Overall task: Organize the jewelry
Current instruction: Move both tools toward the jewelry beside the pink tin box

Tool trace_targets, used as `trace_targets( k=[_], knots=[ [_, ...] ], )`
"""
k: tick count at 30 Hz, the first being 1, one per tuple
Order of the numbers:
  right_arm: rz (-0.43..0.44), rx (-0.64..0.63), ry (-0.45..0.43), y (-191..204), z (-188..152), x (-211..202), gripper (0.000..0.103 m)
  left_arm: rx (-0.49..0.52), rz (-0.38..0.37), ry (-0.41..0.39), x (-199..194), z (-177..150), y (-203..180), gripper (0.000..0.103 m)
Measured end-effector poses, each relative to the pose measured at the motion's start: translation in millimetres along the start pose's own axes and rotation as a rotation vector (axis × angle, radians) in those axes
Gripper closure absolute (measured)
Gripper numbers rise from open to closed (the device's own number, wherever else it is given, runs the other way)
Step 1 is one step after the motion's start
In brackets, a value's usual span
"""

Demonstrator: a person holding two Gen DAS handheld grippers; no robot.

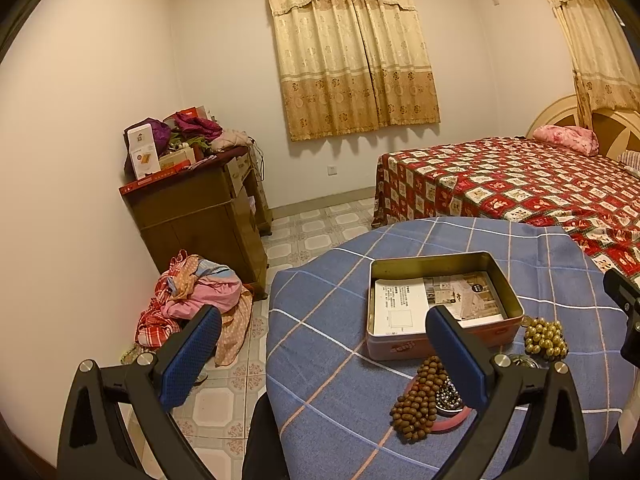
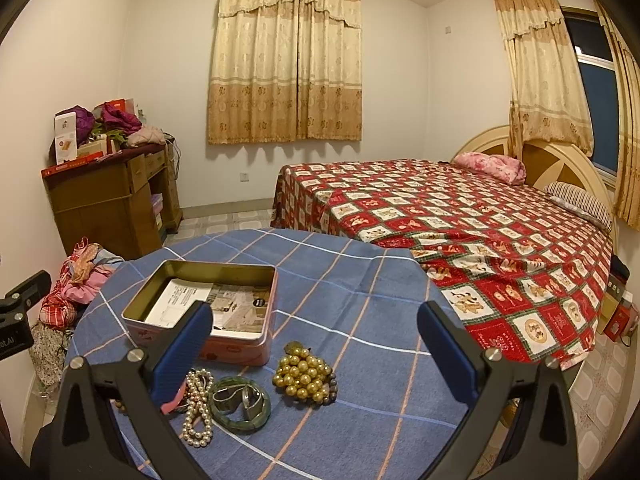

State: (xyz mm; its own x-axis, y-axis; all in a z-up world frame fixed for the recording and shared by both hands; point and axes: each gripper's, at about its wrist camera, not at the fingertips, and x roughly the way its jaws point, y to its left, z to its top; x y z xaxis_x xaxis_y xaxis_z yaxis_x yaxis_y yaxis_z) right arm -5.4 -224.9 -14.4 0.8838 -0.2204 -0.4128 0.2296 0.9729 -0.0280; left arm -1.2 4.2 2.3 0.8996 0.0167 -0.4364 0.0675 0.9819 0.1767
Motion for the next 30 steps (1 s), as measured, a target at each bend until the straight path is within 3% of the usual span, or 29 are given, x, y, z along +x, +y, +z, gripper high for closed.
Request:
trace_targets(
  k=[30],
  knots=[
    [-0.003, 0.003, 0.027, -4.6, -11.8, 10.9, 0.0, -0.005, 0.013, 0.05, 23.0, -19.5, 0.8, 0.001]
  ],
)
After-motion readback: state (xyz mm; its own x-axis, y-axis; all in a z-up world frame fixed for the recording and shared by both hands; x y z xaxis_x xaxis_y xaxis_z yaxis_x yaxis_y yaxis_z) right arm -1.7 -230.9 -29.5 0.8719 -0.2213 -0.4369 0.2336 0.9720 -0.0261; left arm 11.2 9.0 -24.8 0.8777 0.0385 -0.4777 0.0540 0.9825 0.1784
